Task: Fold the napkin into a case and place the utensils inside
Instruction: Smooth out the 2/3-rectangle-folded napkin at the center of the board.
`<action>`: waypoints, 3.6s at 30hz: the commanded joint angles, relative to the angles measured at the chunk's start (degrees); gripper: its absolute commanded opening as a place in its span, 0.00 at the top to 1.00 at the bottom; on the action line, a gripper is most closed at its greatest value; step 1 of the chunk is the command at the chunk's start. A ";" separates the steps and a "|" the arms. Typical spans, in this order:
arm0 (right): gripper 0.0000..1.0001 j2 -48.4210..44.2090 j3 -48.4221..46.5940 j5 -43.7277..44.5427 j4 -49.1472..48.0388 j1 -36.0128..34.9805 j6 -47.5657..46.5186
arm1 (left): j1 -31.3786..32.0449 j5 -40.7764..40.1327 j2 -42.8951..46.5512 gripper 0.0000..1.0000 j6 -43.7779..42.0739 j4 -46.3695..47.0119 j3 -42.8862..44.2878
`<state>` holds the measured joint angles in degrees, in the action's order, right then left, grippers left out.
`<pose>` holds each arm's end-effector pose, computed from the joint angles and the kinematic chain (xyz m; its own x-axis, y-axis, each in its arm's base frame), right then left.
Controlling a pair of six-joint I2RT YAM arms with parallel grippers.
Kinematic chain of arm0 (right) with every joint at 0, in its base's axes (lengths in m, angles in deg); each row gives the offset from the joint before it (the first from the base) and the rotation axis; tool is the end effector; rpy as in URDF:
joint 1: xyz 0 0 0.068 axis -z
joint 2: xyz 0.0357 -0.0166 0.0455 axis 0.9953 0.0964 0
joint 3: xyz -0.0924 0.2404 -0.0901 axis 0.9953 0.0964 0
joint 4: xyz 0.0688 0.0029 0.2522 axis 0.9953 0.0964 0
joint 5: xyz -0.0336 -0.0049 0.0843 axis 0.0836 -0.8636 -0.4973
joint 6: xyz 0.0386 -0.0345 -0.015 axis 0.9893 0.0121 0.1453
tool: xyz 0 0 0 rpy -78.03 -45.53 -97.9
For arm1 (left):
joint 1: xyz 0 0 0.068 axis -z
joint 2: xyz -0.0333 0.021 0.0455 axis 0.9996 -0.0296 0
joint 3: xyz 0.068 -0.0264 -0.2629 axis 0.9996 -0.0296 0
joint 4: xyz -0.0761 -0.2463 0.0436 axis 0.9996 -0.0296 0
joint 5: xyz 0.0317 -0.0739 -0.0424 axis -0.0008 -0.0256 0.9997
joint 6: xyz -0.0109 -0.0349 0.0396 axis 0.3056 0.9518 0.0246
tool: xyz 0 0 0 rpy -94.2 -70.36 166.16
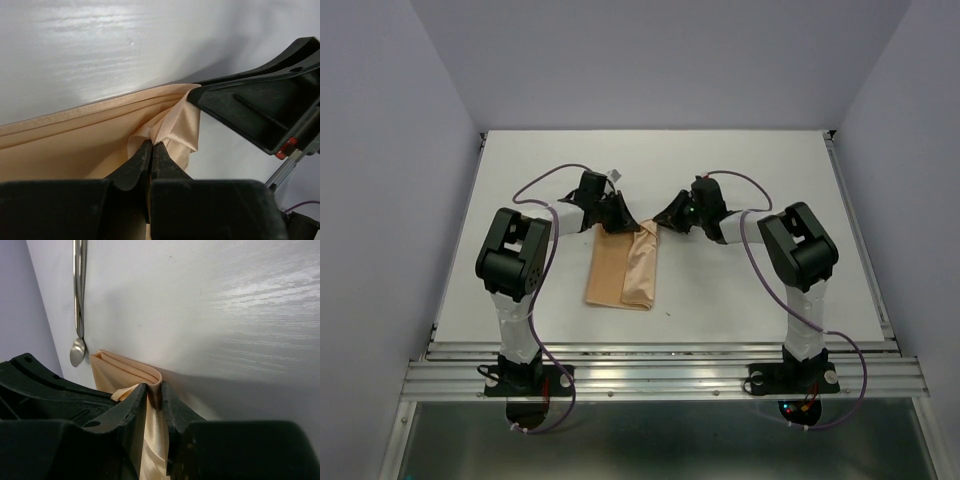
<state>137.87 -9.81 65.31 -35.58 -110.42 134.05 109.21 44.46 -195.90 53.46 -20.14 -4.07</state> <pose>0.3839 0.1971 0.1305 -0.7807 0.5280 -0.3342 0.0751 0.6102 0.7887 0.3829 -0.1643 0.1681 -0.8509 -0.1944 -0.4880 0.2295 0.6982 -0.6781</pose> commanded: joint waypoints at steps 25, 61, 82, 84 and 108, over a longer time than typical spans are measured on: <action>0.57 2.23 10.47 -7.89 -9.66 -0.50 3.62 | -1.22 -2.87 -0.07 1.00 -0.14 1.47 -6.27; 0.99 2.06 4.85 -3.06 -5.46 -1.55 1.00 | -1.48 -6.39 6.52 0.51 0.12 -4.07 -5.48; 0.65 -0.48 -1.65 2.11 9.72 -2.79 -12.07 | -2.36 -12.45 3.71 1.00 1.62 -7.06 -8.38; 0.60 -1.36 -3.23 5.10 12.81 -4.36 -14.55 | -2.36 -12.45 3.18 1.00 1.70 -7.06 -8.46; 0.54 -4.62 -12.37 23.49 26.18 -11.84 -25.02 | -2.36 -11.84 2.92 1.00 0.30 -7.15 -8.20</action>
<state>133.78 -19.04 86.66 -10.16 -121.42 110.20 106.93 35.10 -190.83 56.01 -24.57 -12.00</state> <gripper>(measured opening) 0.455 0.025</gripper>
